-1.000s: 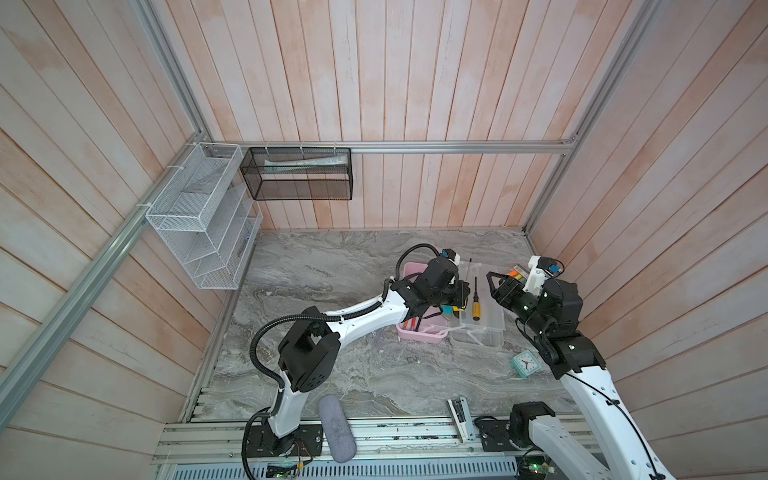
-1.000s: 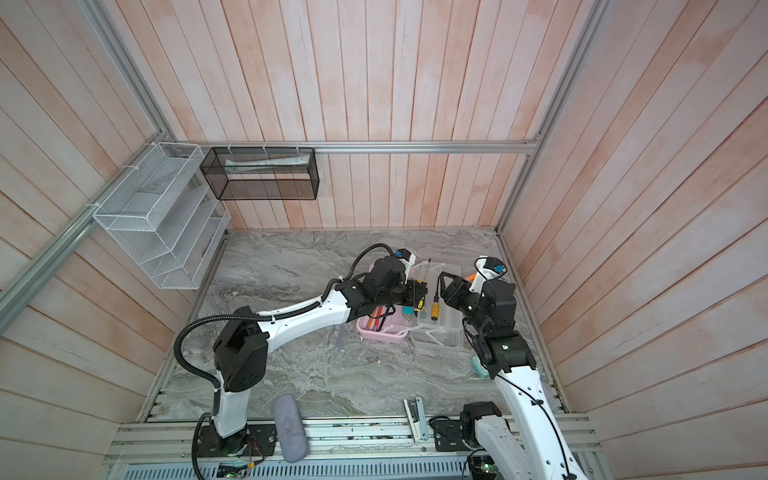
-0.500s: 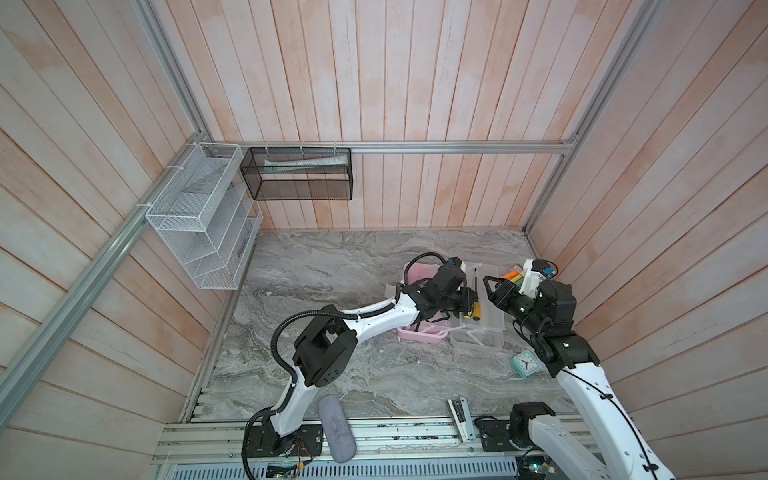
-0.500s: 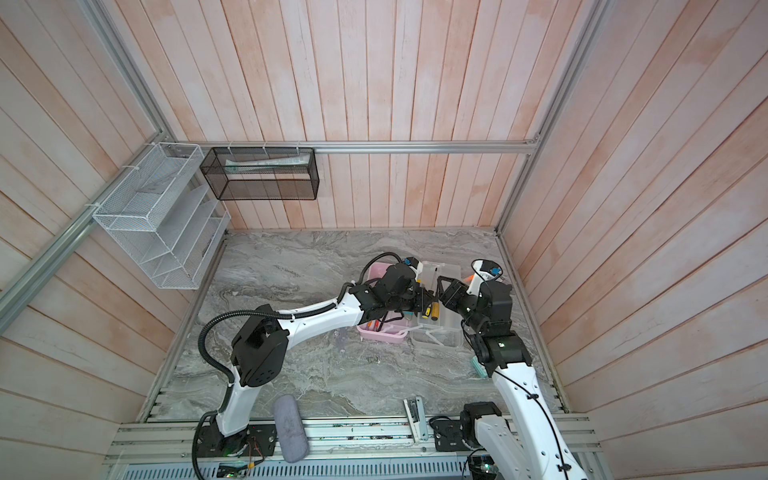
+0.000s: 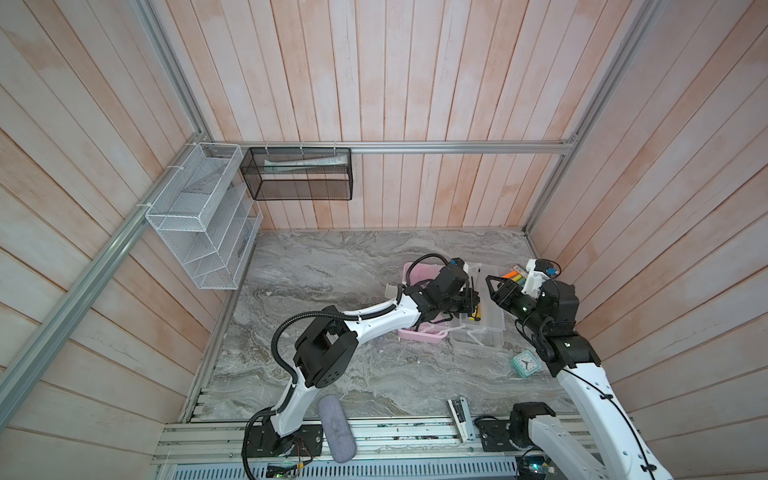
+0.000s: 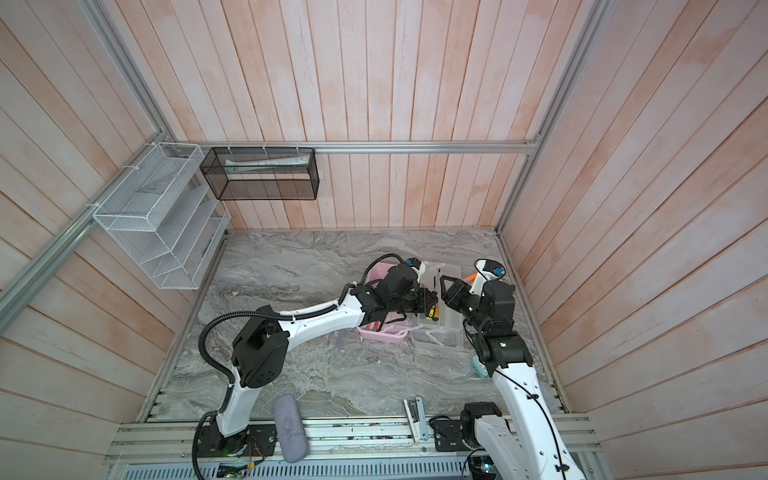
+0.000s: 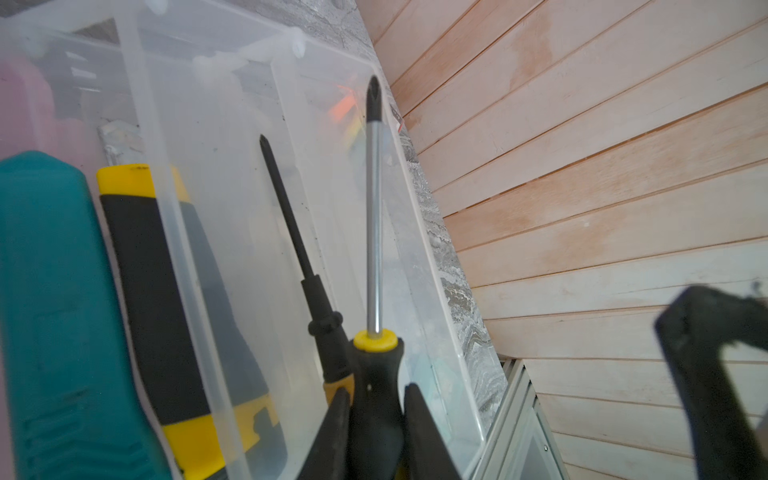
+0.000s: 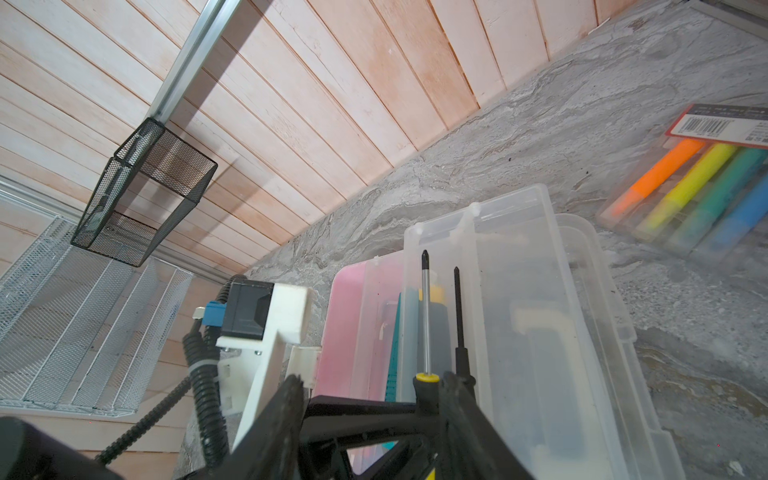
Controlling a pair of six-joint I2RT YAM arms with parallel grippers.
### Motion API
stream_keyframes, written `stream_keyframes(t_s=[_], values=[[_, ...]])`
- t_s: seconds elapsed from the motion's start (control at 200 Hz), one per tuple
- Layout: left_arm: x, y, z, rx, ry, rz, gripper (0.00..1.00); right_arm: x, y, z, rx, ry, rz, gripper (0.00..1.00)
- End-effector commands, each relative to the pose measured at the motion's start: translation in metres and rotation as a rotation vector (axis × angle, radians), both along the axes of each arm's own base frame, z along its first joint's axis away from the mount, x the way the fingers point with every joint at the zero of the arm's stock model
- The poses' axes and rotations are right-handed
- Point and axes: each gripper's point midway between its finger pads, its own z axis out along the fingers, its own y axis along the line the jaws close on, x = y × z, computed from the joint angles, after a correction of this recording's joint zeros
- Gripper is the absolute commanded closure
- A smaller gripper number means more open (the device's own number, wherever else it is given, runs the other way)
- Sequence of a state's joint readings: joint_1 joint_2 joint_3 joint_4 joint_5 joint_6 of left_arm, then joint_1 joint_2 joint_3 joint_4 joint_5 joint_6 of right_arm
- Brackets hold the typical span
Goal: Pack the tool kit
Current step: 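Lower the black-yellow screwdriver into the compartment and open the left gripper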
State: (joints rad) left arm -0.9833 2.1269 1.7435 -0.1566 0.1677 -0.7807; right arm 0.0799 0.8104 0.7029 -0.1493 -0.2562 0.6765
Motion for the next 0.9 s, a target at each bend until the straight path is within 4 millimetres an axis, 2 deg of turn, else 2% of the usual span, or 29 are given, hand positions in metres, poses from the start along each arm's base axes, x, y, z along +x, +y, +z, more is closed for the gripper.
stream_keyframes(t_s=[0.0, 0.18, 0.285, 0.41, 0.6, 0.795, 0.845, 0.89], values=[[-0.002, -0.015, 0.026, -0.091, -0.012, -0.021, 1.00, -0.001, 0.001, 0.004, -0.002, -0.024, 0.016, 0.48], [-0.005, -0.028, 0.035, -0.147, 0.022, -0.049, 1.00, -0.002, -0.003, 0.009, 0.001, -0.037, -0.001, 0.48], [-0.006, -0.038, 0.032, -0.165, 0.051, -0.062, 1.00, -0.004, -0.008, 0.019, 0.014, -0.064, -0.022, 0.48], [-0.007, -0.047, 0.022, -0.170, 0.100, -0.071, 1.00, -0.005, -0.011, 0.026, 0.020, -0.080, -0.029, 0.48], [-0.005, -0.047, 0.003, -0.155, 0.151, -0.028, 1.00, -0.004, -0.012, 0.031, 0.027, -0.100, -0.026, 0.48], [-0.005, -0.046, -0.011, -0.124, 0.168, -0.007, 1.00, -0.002, -0.013, 0.027, 0.025, -0.093, -0.025, 0.46], [-0.004, -0.046, -0.013, -0.120, 0.172, -0.006, 0.86, -0.002, -0.013, 0.025, 0.023, -0.091, -0.025, 0.45], [-0.004, -0.046, -0.016, -0.116, 0.176, -0.004, 0.79, -0.002, -0.013, 0.024, 0.024, -0.087, -0.025, 0.44]])
